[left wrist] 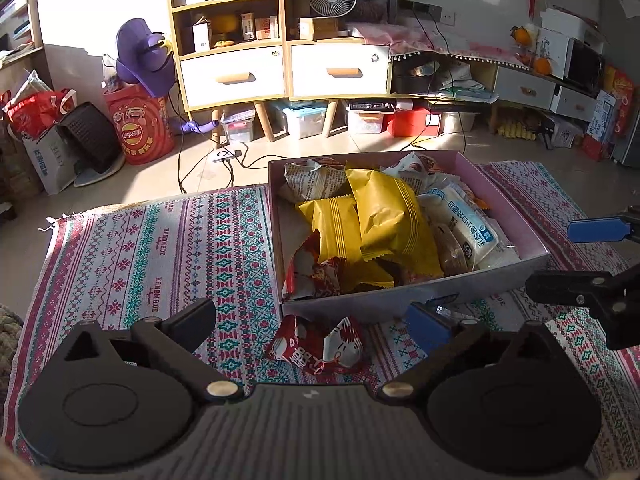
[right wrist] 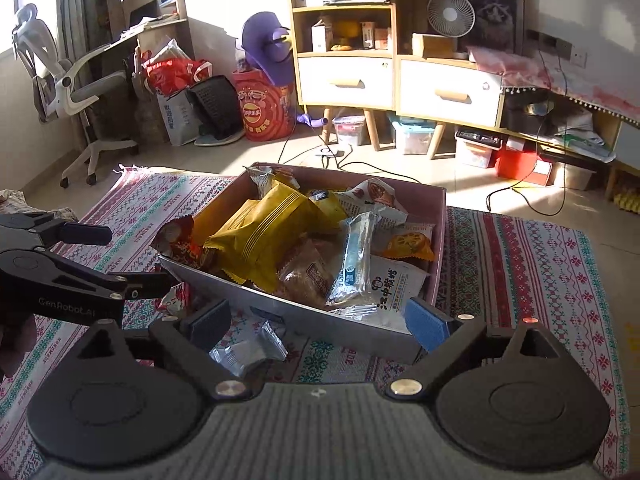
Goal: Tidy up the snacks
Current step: 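Lower both packets into the box and open both tools, then grasp the red-and-white wrapper with the left tool while the right grasps the silver packet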
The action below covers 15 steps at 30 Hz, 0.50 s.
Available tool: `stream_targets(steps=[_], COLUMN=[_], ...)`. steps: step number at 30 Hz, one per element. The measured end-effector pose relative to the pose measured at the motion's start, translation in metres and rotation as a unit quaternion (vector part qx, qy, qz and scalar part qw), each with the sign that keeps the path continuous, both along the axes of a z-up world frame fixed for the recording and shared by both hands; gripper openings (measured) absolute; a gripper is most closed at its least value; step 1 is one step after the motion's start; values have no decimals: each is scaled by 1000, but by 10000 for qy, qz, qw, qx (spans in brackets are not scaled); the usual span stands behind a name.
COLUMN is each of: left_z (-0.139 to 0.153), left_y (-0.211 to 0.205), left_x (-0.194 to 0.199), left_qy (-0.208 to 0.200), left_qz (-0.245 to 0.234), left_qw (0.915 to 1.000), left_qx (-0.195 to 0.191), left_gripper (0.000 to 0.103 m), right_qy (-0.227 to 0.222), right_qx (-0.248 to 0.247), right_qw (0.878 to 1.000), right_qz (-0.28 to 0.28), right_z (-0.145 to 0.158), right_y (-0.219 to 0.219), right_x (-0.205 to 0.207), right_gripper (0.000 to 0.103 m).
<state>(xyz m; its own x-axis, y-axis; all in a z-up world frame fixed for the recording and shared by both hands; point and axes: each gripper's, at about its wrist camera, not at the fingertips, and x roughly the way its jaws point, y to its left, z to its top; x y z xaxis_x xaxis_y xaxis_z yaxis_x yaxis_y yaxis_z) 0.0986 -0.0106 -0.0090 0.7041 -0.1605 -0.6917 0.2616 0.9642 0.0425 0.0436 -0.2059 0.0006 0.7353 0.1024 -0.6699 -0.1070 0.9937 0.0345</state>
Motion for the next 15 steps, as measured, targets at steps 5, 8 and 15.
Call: stream_targets(steps=[5, 8, 15], left_z=[-18, -31, -53], left_y=[5, 5, 12], left_x=[-14, -23, -31], left_qy=[196, 224, -13], left_qz=[-80, -130, 34], left_qw=[9997, 9997, 10000], left_qx=[-143, -43, -68], left_gripper=[103, 103, 103], right_qy=[291, 411, 435], right_qx=[-43, -180, -364], right_qw=[9995, 9988, 9980], right_qz=[63, 204, 263], right_z=[-18, -27, -43], right_y=[6, 12, 20], right_x=[-13, -19, -30], right_gripper=[97, 97, 99])
